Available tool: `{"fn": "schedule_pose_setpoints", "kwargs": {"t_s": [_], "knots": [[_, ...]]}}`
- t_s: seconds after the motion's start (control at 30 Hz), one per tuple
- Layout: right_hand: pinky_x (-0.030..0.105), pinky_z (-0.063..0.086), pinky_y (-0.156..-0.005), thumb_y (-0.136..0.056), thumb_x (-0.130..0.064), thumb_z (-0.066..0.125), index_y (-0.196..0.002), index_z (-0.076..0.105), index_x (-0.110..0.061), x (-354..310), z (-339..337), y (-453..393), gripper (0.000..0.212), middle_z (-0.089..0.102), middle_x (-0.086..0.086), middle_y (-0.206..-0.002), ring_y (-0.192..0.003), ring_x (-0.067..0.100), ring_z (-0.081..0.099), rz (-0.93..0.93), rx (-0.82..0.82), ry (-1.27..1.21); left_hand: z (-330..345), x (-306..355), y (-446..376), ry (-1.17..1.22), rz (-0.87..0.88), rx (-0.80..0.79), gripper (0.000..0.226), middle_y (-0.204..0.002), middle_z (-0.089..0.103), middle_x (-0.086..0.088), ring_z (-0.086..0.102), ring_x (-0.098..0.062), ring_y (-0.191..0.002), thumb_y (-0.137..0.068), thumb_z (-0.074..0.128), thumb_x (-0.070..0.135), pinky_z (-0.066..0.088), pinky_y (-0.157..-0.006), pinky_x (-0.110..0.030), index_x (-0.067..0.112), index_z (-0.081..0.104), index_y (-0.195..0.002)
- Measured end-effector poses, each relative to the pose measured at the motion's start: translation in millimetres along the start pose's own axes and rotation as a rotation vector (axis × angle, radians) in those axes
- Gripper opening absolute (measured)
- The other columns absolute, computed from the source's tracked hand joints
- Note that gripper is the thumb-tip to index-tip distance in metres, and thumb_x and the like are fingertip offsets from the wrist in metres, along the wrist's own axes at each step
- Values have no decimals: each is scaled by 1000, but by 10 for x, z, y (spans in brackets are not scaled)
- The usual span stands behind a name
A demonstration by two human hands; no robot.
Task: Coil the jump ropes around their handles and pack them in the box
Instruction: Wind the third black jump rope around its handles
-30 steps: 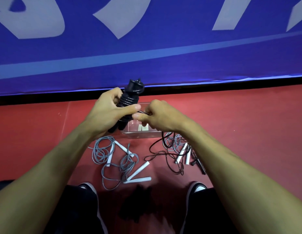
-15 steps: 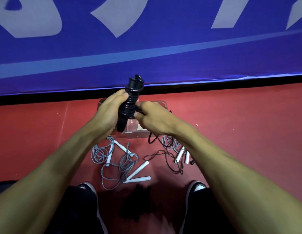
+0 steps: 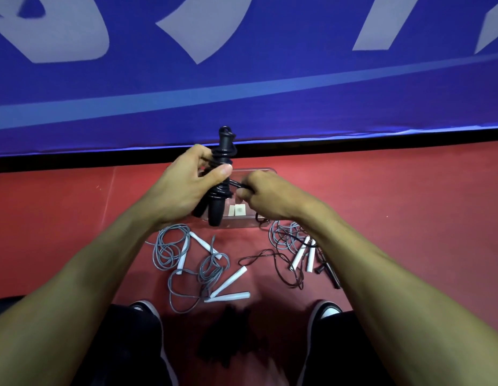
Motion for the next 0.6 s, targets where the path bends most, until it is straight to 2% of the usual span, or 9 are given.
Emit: {"fn": "schedule_pose_setpoints", "kwargs": {"t_s": [0.07,0.13,0.2,0.3,0.37,0.43,0.53,0.6], "knots": [[38,52,-79,-102,-22,51,-94,69,-1,33,6,-6,29,68,15,-92,-86,31,61,17,14,19,-10,-30,-11,-15,-30,79,52,-95,73,0,72,-21,-92,-72,79,54,53,-94,-56,19,54,-101],[40,55,-79,-100,-29,58,-88,72,-6,48,14,-11,30,72,14,-87,-82,30,65,14,38,43,-7,-45,-19,-68,-50,178,50,-89,73,-3,72,-22,-83,-75,85,41,54,-87,-55,14,50,-99],[33,55,-73,-97,-36,65,-75,72,-16,35,15,-3,30,74,5,-75,-71,19,67,-12,46,30,-3,-49,-27,-95,-67,235,47,-89,70,-6,69,-26,-83,-75,84,39,53,-85,-55,16,47,-95],[25,51,-63,-95,-38,67,-68,66,-17,-37,-16,32,35,73,-1,-63,-57,4,64,-97,61,55,-1,-58,-44,-97,-87,225,43,-87,61,-4,62,-25,-78,-80,82,30,55,-82,-54,19,44,-96],[27,51,-59,-96,-37,66,-67,63,-15,-74,-42,59,36,72,2,-61,-51,7,62,-142,77,46,4,-70,-50,-72,-108,201,44,-89,58,-3,62,-22,-76,-82,81,25,57,-79,-52,16,43,-101],[33,51,-59,-96,-37,66,-68,64,-16,-103,-56,71,35,69,7,-62,-52,15,59,-186,110,43,13,-64,-41,-90,-103,186,51,-92,59,-2,63,-20,-77,-81,83,25,57,-74,-45,11,43,-108],[38,53,-65,-94,-42,67,-74,72,-16,-96,-41,43,33,68,4,-67,-64,23,61,-209,171,51,14,-39,-41,-185,-50,202,54,-92,61,4,62,-13,-79,-80,84,32,51,-70,-32,15,45,-112],[40,54,-70,-94,-45,66,-77,74,-18,-64,-28,22,33,71,1,-72,-71,22,64,-177,161,50,22,-7,-38,-221,-18,190,46,-88,60,6,60,-10,-75,-83,80,40,49,-68,-30,18,48,-109]]}}
Point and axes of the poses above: each hand's wrist, its own y-axis away from the middle knuckle, its own z-axis out of the palm, x = y × z, the point moved 1 cm from there along -y, towards the middle knuckle
